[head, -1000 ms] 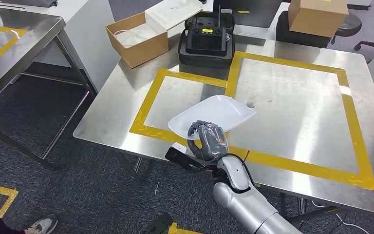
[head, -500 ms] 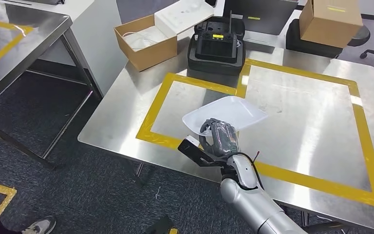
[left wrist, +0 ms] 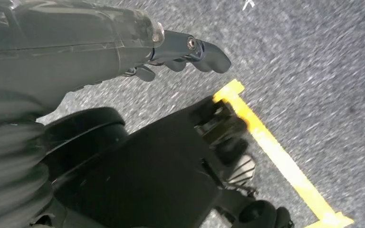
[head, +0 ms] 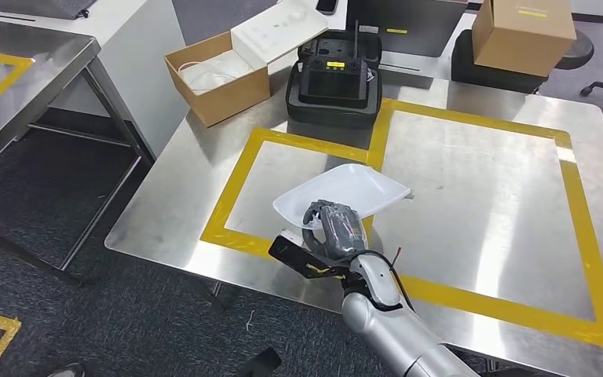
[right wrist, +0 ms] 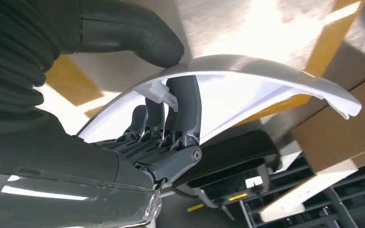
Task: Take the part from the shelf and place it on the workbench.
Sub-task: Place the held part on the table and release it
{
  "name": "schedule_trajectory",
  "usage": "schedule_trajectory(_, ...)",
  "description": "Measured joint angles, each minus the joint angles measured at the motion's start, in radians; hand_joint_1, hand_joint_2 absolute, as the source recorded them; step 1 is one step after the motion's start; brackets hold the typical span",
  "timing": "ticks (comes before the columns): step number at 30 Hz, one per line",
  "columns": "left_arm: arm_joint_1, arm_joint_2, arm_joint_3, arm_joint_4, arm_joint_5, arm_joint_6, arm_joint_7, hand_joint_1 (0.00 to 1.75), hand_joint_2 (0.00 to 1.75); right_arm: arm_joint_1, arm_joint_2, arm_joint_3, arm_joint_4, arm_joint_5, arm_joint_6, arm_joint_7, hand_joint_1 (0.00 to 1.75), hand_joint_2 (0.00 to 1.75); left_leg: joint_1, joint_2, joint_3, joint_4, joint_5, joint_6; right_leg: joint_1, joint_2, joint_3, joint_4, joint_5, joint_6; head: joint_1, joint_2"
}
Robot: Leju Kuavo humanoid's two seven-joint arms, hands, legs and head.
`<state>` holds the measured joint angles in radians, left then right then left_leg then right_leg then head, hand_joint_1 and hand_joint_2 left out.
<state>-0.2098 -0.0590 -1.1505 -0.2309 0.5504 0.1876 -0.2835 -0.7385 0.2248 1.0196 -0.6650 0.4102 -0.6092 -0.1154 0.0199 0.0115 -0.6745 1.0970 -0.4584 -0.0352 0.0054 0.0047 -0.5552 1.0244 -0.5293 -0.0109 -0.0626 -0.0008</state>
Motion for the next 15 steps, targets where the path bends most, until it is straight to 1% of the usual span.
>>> schedule_trajectory(1, 0.0, 0.0, 0.0, 0.0, 0.0, 0.0, 0.0, 0.0, 1.75, 0.001, 0.001, 0.001, 0.0, 0.001, 0.002, 0.001, 1.75, 1.75, 0.0, 0.002, 0.007, -0.015, -0.003, 0.006, 0.002, 0.001, -0.003, 0.007, -0.007, 0.004, 0.0, 0.0)
schedule_trajectory(2, 0.001, 0.0, 0.0, 0.0, -0.001, 0.0, 0.0, 0.0, 1.75, 0.002, 0.002, 0.002, 0.0, 0.001, 0.004, 0.001, 1.75, 1.75, -0.001, 0.002, 0.009, -0.02, -0.01, 0.012, 0.005, 0.002, -0.006, 0.011, -0.01, 0.004, -0.001, 0.0)
schedule_trajectory(3, 0.002, 0.0, 0.0, 0.0, -0.002, 0.0, -0.001, 0.0, 1.75, 0.003, 0.002, 0.003, 0.0, 0.002, 0.006, 0.001, 1.75, 1.75, -0.001, 0.0, 0.01, -0.024, -0.015, 0.017, 0.005, 0.001, -0.008, 0.012, -0.011, -0.001, 0.0, 0.0)
schedule_trajectory(5, 0.003, -0.001, 0.0, 0.0, -0.005, 0.0, -0.004, 0.0, 1.75, 0.004, 0.002, 0.006, 0.0, 0.001, 0.007, 0.0, 1.75, 1.75, -0.002, -0.004, 0.011, -0.025, -0.015, 0.02, 0.005, 0.001, -0.006, 0.01, -0.009, -0.01, 0.001, 0.0)
schedule_trajectory(6, 0.002, -0.002, 0.0, 0.0, -0.007, 0.0, -0.006, 0.0, 1.75, 0.004, 0.002, 0.008, 0.0, 0.001, 0.008, 0.0, 1.75, 1.75, -0.002, -0.007, 0.012, -0.026, -0.017, 0.022, 0.005, 0.001, -0.004, 0.009, -0.007, -0.012, 0.001, 0.0)
schedule_trajectory(9, 0.001, -0.004, 0.0, -0.001, -0.009, 0.0, -0.009, 0.0, 1.75, 0.004, 0.002, 0.013, 0.0, 0.0, 0.009, -0.002, 1.75, 1.75, -0.003, -0.011, 0.014, -0.026, -0.021, 0.028, 0.005, 0.0, 0.002, 0.003, -0.005, -0.014, 0.001, 0.0)
schedule_trajectory(13, 0.001, -0.004, 0.0, -0.001, -0.01, 0.0, -0.009, 0.0, 1.75, 0.004, 0.002, 0.017, 0.0, 0.0, 0.01, -0.002, 1.75, 1.75, -0.005, -0.013, 0.016, -0.026, -0.023, 0.035, 0.005, 0.0, 0.01, -0.008, -0.01, -0.021, 0.001, 0.0)
schedule_trajectory(15, 0.001, -0.004, 0.0, -0.001, -0.011, 0.0, -0.01, 0.0, 1.75, 0.004, 0.002, 0.018, 0.0, 0.0, 0.011, -0.002, 1.75, 1.75, -0.006, -0.013, 0.017, -0.026, -0.023, 0.038, 0.004, -0.001, 0.012, -0.01, -0.01, -0.02, 0.001, 0.0)
